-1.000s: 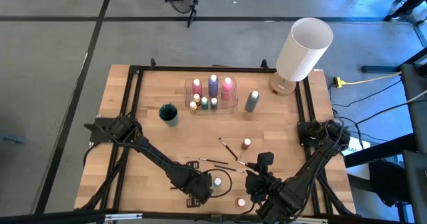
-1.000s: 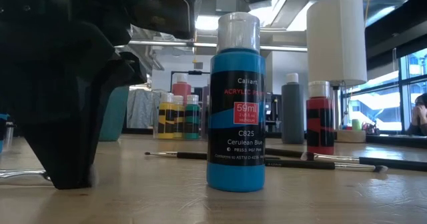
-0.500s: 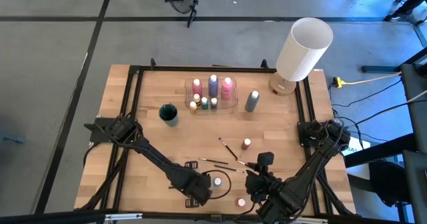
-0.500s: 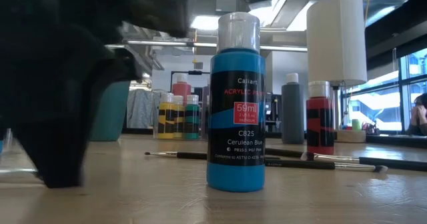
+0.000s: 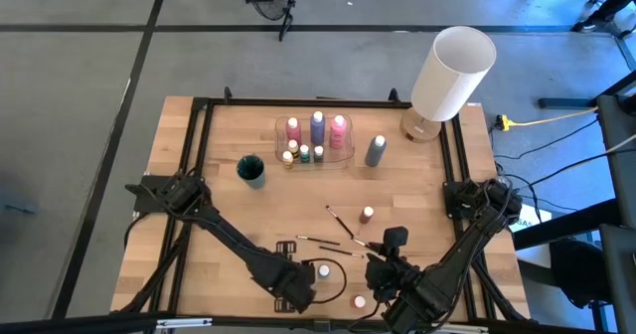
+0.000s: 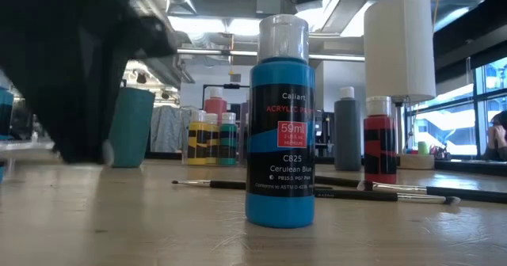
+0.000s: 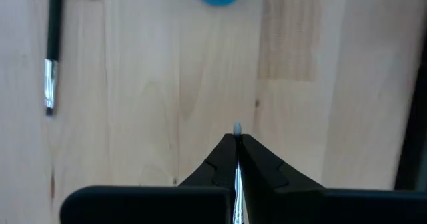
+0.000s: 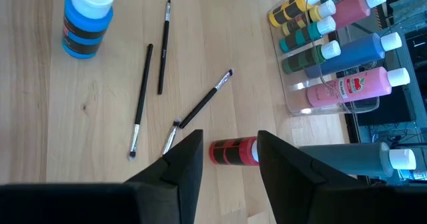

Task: Pick & Place Paint Supplies
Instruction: Put the black paint brush into the green cup

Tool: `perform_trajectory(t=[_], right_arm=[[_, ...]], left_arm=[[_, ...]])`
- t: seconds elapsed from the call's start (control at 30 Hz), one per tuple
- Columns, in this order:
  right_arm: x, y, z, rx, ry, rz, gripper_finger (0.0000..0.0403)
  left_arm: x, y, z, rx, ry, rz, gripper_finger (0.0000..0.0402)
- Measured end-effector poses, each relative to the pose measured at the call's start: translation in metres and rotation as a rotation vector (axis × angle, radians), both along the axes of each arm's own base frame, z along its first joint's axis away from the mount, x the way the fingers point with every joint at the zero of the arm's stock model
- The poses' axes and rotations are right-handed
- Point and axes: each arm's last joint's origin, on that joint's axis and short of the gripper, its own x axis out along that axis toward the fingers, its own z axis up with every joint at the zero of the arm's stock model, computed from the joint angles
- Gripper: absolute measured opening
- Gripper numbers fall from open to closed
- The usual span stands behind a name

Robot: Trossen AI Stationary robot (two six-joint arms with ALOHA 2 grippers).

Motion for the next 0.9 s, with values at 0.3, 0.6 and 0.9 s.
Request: perform_trajectory(t=[0.3,0.6,0.9], right_arm=[[0.000,0.000,0.000,0.000,0.000,0.000,0.0144],[0.000,0.000,0.000,0.000,0.000,0.000,0.0144],[0.000,0.000,0.000,-0.004,0.000,0.000,0.0144]], left_arm=[[0.000,-0.004,0.021,0.020,-0.017,0.065,0.0003],[-0.002,-0.003,0.033,0.062,-0.004,0.083,0.0003],[-0.006,0.008,0.116,0.245,-0.107,0.122,0.0003]])
